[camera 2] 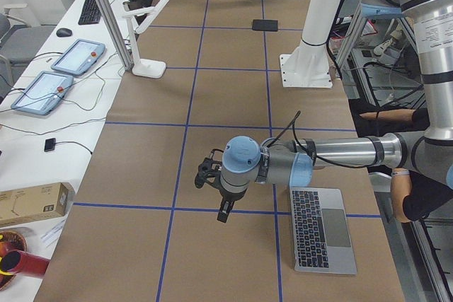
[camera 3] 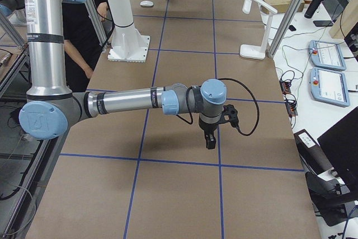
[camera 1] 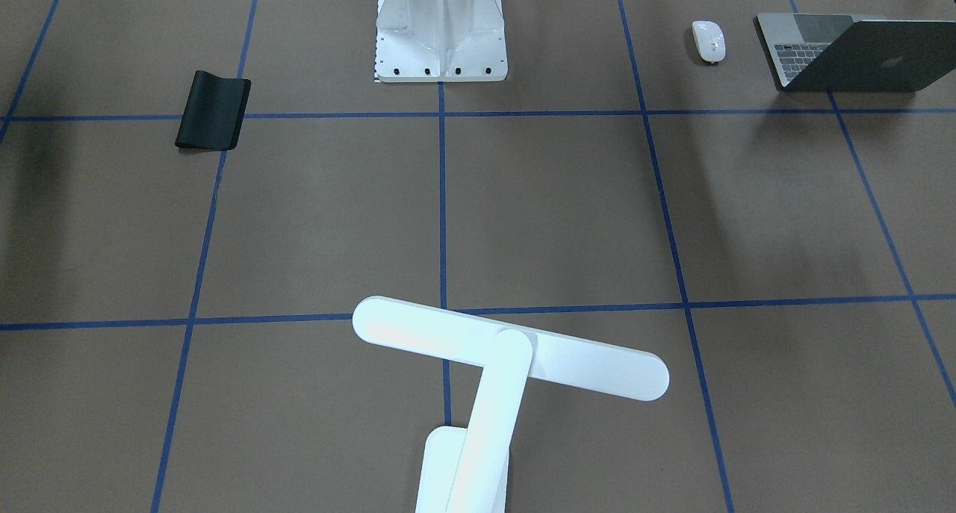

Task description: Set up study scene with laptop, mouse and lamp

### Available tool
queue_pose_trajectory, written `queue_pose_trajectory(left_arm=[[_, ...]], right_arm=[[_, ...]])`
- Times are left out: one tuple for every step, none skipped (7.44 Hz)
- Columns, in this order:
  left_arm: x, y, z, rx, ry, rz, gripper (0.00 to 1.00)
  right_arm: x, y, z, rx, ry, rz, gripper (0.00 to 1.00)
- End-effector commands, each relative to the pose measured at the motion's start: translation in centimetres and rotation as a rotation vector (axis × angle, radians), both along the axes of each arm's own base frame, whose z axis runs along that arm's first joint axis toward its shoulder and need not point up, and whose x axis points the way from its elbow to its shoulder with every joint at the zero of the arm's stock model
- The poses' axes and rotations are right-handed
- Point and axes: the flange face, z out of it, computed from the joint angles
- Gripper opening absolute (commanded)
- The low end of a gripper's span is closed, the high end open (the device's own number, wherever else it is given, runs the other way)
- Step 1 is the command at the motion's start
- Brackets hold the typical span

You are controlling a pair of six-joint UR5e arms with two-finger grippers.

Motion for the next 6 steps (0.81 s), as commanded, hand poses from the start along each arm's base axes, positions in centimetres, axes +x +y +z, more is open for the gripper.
queue_pose_trajectory(left_arm=[[-0.1,2.7,-1.7,0.053,0.005,0.036,1.00],[-0.1,5.0,-1.5,0.112,-0.007,0.113,1.00],[-0.5,7.2,-2.8,0.117,0.003,0.129,1.00],[-0.4,9.4,-4.3,0.117,0.006,0.142,1.00],[-0.4,9.7,-5.9,0.118,0.006,0.144,1.00],[-0.3,9.6,-6.7,0.133,0.004,0.149,1.00]], right_arm=[[0.0,0.0,-0.4,0.009,-0.001,0.000,1.00],[0.0,0.0,-0.4,0.008,-0.001,0.001,1.00],[0.0,0.0,-0.5,0.009,-0.001,0.001,1.00],[0.0,0.0,-0.4,0.009,-0.001,0.000,1.00],[-0.1,0.0,-0.4,0.009,-0.001,-0.002,1.00],[-0.1,0.0,-0.4,0.009,-0.001,-0.002,1.00]])
